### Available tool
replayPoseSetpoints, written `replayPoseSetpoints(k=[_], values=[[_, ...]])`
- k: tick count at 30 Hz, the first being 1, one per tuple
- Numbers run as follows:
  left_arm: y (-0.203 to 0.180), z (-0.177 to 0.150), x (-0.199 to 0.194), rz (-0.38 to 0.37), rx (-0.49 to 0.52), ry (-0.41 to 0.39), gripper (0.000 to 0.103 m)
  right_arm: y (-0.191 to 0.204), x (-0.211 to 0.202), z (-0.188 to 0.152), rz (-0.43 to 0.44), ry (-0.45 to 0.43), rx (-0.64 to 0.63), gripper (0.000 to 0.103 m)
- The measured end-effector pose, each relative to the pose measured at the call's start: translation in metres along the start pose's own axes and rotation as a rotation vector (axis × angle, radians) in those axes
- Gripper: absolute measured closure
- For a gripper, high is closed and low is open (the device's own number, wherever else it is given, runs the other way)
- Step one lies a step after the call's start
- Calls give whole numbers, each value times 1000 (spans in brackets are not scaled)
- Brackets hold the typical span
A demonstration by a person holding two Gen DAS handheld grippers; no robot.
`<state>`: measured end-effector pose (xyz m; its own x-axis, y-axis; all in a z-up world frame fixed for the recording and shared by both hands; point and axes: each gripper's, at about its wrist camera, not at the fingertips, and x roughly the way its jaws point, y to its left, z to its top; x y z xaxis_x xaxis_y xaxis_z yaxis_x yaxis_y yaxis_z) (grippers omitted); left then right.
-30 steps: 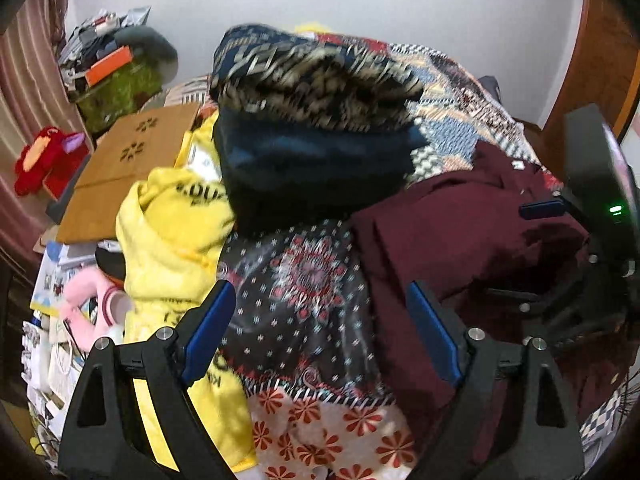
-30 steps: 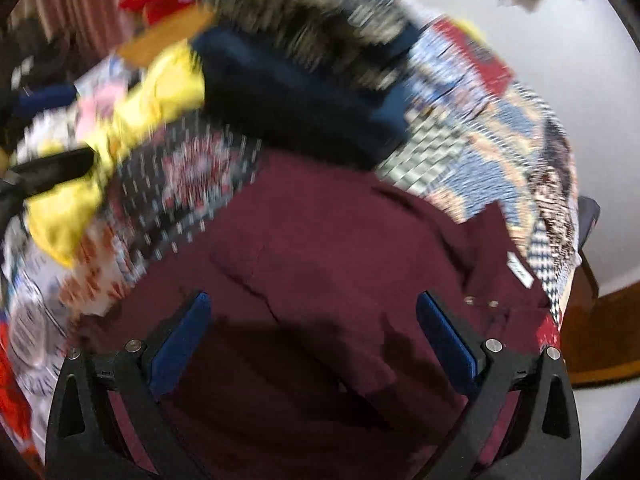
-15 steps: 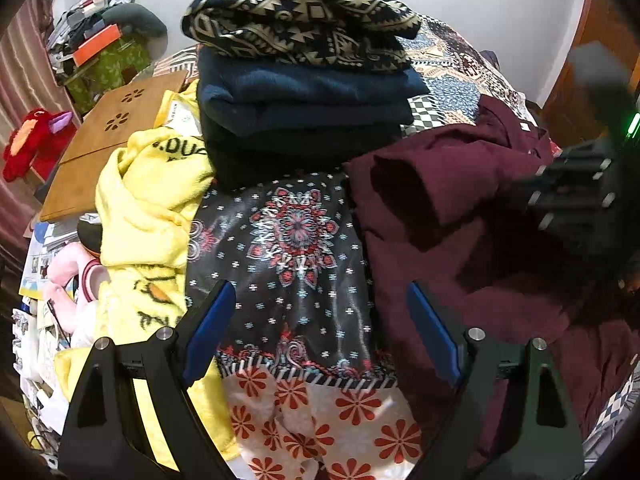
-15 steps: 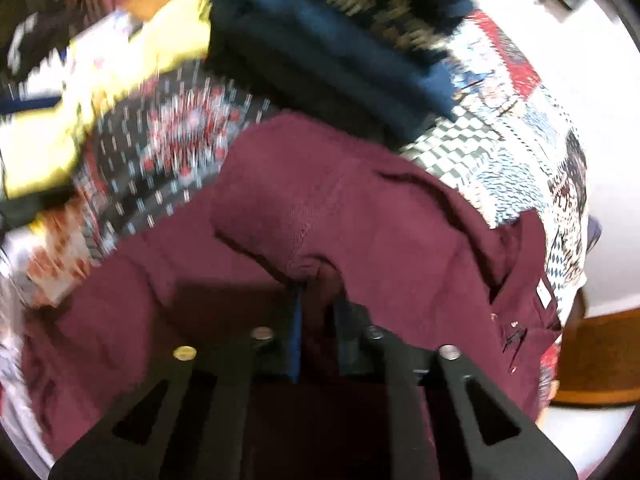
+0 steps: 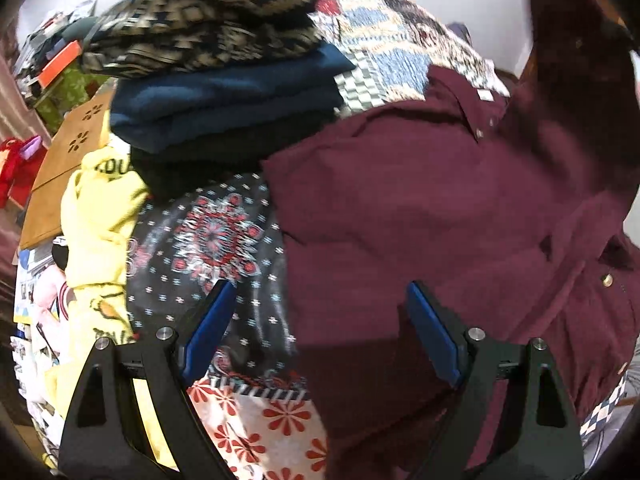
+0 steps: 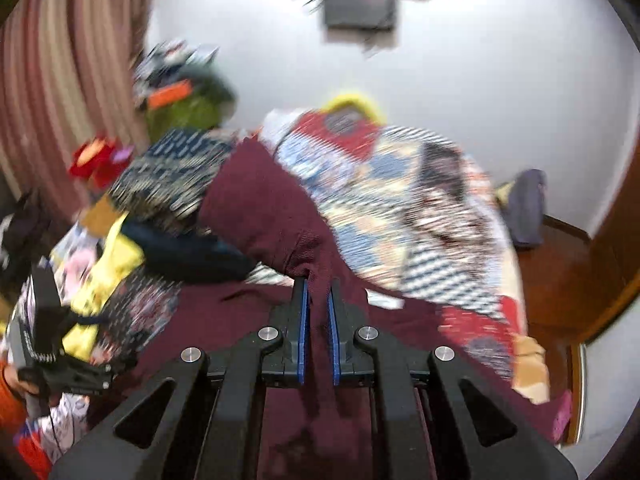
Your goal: Fold large clothes
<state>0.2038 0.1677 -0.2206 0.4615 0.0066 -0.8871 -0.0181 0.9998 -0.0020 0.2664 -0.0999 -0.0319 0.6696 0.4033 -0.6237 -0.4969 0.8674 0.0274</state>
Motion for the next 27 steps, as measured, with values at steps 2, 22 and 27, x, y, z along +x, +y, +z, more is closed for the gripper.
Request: replayPoseSetpoints(k=[2, 22, 27], values=[[-9, -2, 6, 5, 17, 22, 16, -29, -8, -7, -24, -11, 67, 95], [-26, -26, 25, 35, -6, 78, 8, -162, 29, -196, -2, 322, 610, 89], [-26, -23, 21, 45, -2, 71, 8, -177, 10, -209, -96, 329, 653, 65]])
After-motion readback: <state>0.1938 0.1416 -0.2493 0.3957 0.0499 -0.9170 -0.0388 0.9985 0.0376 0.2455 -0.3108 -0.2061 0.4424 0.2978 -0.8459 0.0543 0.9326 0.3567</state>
